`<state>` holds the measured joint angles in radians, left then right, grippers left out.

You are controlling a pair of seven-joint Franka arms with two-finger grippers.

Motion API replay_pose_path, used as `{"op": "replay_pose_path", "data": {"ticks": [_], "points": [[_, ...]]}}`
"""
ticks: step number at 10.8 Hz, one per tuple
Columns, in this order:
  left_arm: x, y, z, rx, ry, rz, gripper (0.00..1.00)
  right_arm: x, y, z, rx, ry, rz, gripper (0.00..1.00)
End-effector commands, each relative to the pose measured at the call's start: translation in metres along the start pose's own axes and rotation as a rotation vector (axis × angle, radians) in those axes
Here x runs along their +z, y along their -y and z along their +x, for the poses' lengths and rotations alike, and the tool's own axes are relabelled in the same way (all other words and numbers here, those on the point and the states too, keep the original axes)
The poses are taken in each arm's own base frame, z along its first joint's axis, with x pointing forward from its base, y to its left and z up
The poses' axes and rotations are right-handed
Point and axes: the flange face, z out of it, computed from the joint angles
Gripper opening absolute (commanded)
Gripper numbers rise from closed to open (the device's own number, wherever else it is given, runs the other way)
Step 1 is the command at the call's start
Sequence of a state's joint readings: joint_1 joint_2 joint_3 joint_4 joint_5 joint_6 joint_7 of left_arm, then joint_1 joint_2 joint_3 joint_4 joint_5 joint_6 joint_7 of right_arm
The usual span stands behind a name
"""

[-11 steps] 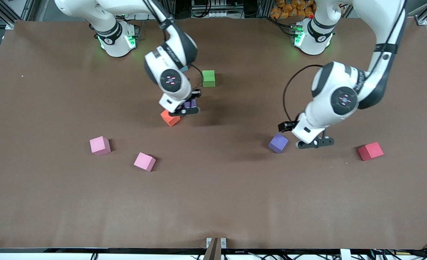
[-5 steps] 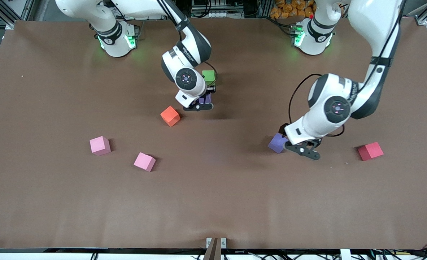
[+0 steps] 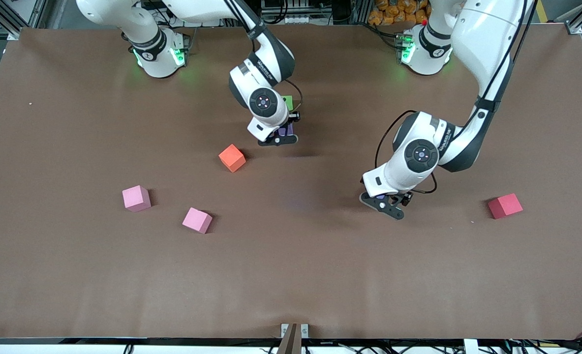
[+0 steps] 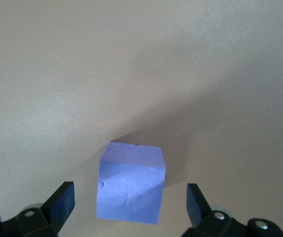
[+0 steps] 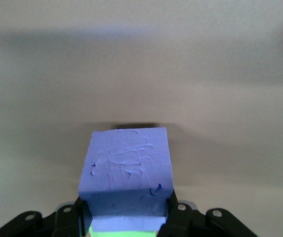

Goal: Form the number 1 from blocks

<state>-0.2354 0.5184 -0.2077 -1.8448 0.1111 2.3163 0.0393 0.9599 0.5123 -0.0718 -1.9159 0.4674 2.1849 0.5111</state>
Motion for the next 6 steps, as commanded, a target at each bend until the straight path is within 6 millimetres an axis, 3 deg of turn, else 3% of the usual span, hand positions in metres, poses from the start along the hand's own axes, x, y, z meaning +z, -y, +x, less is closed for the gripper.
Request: {"op": "replay_pose_path", "data": {"ticks": [1,2,3,4,5,6], "points": [[0.010,0.000,-0.003,0.031,-0.013,0.016,1.00,0.010,0.011,-0.003,0.009,0.000,0.004,0.55],[0.013,-0.001,-0.003,0.030,-0.013,0.013,1.00,0.011,0.011,-0.004,0.007,0.003,0.000,0.55],[0.018,-0.001,-0.005,0.026,-0.006,0.012,1.00,0.012,0.012,-0.006,0.003,0.006,-0.003,0.63],[0.025,0.000,-0.008,0.018,-0.006,0.009,1.00,0.011,0.012,-0.007,0.002,0.008,-0.004,0.76],[0.034,-0.002,-0.013,0.022,-0.012,0.007,1.00,0.009,0.012,-0.008,0.001,0.008,-0.002,1.00],[0.042,-0.004,-0.017,0.022,-0.018,0.003,1.00,0.002,0.011,-0.012,-0.002,0.006,0.003,1.00]]}}
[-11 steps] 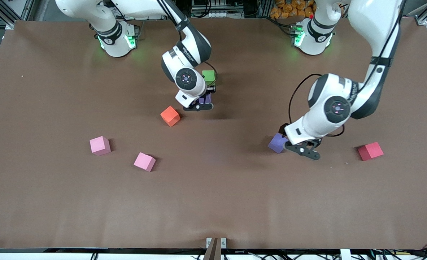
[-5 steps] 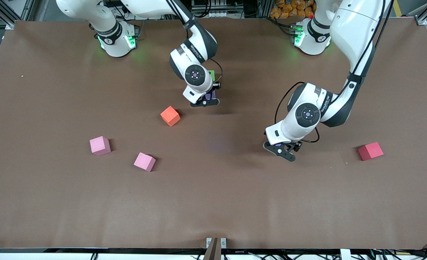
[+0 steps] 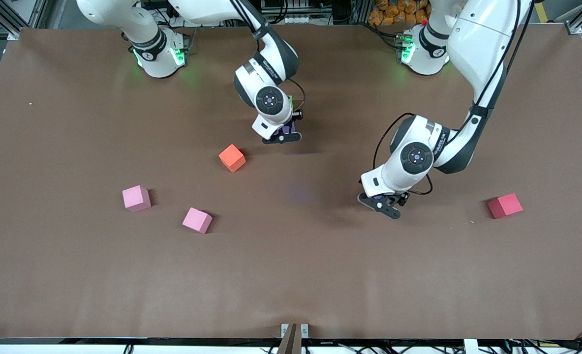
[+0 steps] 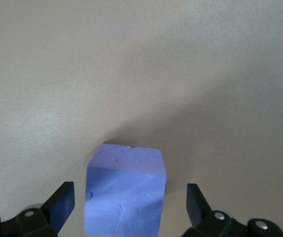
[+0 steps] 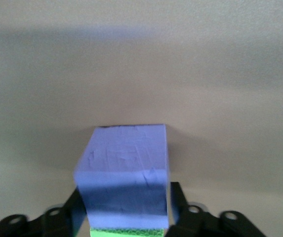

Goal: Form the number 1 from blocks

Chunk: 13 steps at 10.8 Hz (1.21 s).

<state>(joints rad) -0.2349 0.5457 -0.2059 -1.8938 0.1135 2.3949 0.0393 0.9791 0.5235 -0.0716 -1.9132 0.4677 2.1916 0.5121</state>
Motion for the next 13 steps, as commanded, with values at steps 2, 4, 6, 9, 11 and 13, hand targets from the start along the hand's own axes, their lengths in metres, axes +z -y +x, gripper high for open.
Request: {"op": "replay_pose_path", "data": {"ticks": [2,4,6,9,11,13], "points": [[0.015,-0.002,-0.010,0.019,-0.012,0.010,0.93,-0.053,-0.010,-0.008,0.014,-0.007,0.048,1.00],[0.015,-0.004,-0.010,0.008,-0.012,0.010,0.00,-0.122,-0.052,0.015,0.033,-0.039,0.054,1.00],[0.004,-0.035,-0.003,-0.083,-0.030,-0.001,0.00,-0.172,-0.097,0.049,-0.024,-0.105,-0.028,1.00],[-0.019,-0.110,0.007,-0.231,-0.058,-0.032,0.00,-0.223,-0.167,0.095,-0.012,-0.165,-0.026,1.00],[-0.025,-0.152,0.008,-0.345,-0.059,-0.058,0.00,-0.230,-0.232,0.124,0.126,-0.164,0.013,1.00],[-0.024,-0.203,0.004,-0.389,-0.042,-0.093,0.00,-0.232,-0.278,0.151,0.214,-0.187,0.039,1.00]]}}
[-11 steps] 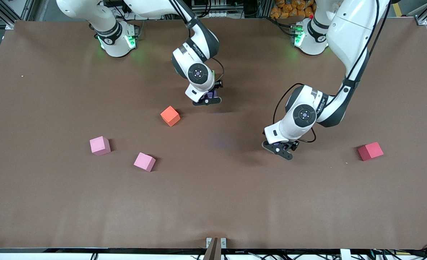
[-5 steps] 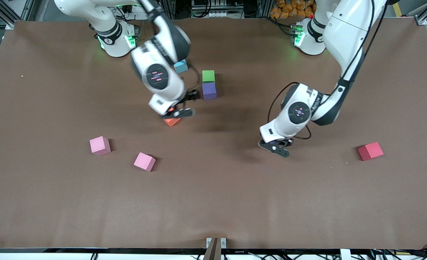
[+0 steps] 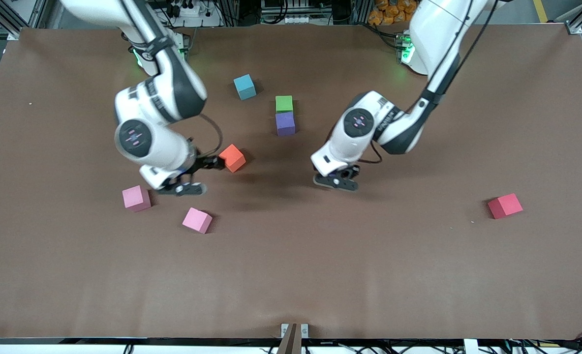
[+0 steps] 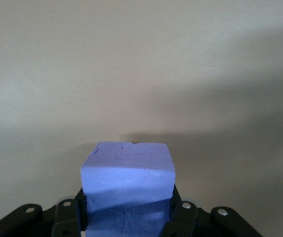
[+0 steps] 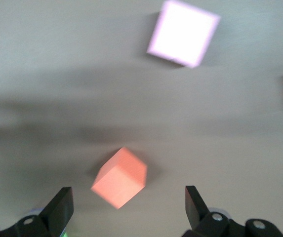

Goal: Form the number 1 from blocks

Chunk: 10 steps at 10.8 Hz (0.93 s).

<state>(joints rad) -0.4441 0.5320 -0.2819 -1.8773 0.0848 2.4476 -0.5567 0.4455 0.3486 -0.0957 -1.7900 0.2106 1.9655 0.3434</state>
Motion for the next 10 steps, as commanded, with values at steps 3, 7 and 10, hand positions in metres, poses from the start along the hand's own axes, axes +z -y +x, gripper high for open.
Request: {"op": "replay_pose_path", "data": {"ticks": [3,7,10], "points": [[0.016,-0.069,-0.038,-0.127,0.049,-0.018,0.00,0.006,-0.047,0.087,0.295,-0.059,0.019,1.00],[0.036,-0.098,-0.063,-0.130,0.074,0.001,0.00,0.043,-0.050,0.129,0.492,-0.115,0.069,1.00],[0.039,-0.121,-0.070,-0.154,0.093,-0.032,0.00,0.055,-0.050,0.135,0.512,-0.106,0.091,1.00]]}}
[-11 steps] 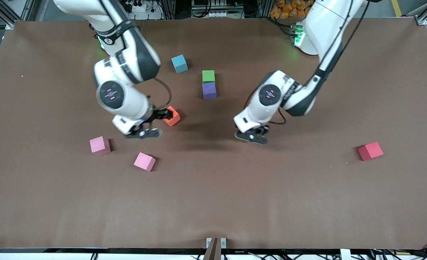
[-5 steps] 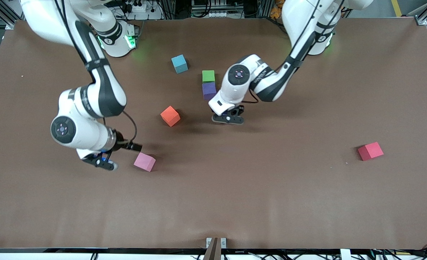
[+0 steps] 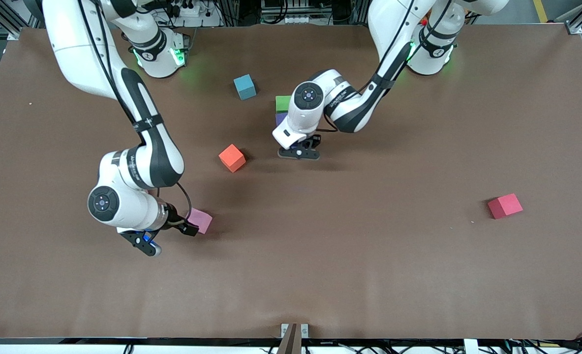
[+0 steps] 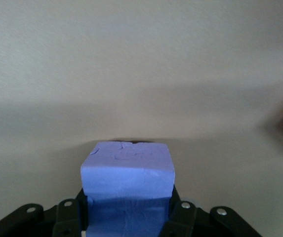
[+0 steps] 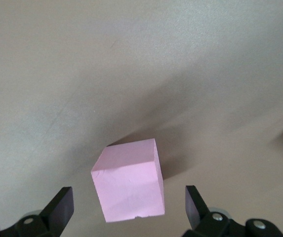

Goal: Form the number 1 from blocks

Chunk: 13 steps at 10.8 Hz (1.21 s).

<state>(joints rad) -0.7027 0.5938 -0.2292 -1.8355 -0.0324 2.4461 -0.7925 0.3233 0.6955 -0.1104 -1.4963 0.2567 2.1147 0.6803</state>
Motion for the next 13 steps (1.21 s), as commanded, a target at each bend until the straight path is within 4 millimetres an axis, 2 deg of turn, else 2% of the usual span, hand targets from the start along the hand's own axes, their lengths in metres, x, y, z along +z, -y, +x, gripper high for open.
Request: {"op": "replay_pose_path", "data": {"ticks": [1,4,8,9,10,11,12,13], "points": [[0.008,-0.016,-0.003,-0.038,0.017,-0.008,0.00,0.001,0.009,0.007,0.022,-0.003,0.016,1.00],[0.014,-0.028,-0.007,-0.058,0.028,-0.020,0.00,0.029,0.010,0.006,-0.034,-0.011,-0.014,1.00],[0.027,-0.035,-0.022,-0.050,0.042,-0.002,0.00,0.060,0.018,-0.008,-0.111,0.009,-0.045,1.00],[0.029,-0.036,-0.025,-0.055,0.045,0.002,0.00,0.065,0.018,-0.009,-0.137,0.010,-0.050,0.95],[0.033,-0.037,-0.030,-0.059,0.057,0.016,0.00,0.063,0.015,-0.005,-0.162,0.008,-0.052,0.76],[0.035,-0.037,-0.032,-0.055,0.063,0.028,0.65,0.061,0.012,-0.002,-0.164,0.006,-0.056,0.59],[0.035,-0.036,-0.033,-0.051,0.068,0.038,1.00,0.059,0.012,-0.002,-0.165,0.005,-0.055,0.52],[0.029,-0.036,-0.031,-0.053,0.068,0.039,1.00,0.053,0.013,-0.004,-0.168,0.002,-0.051,0.52]]}}
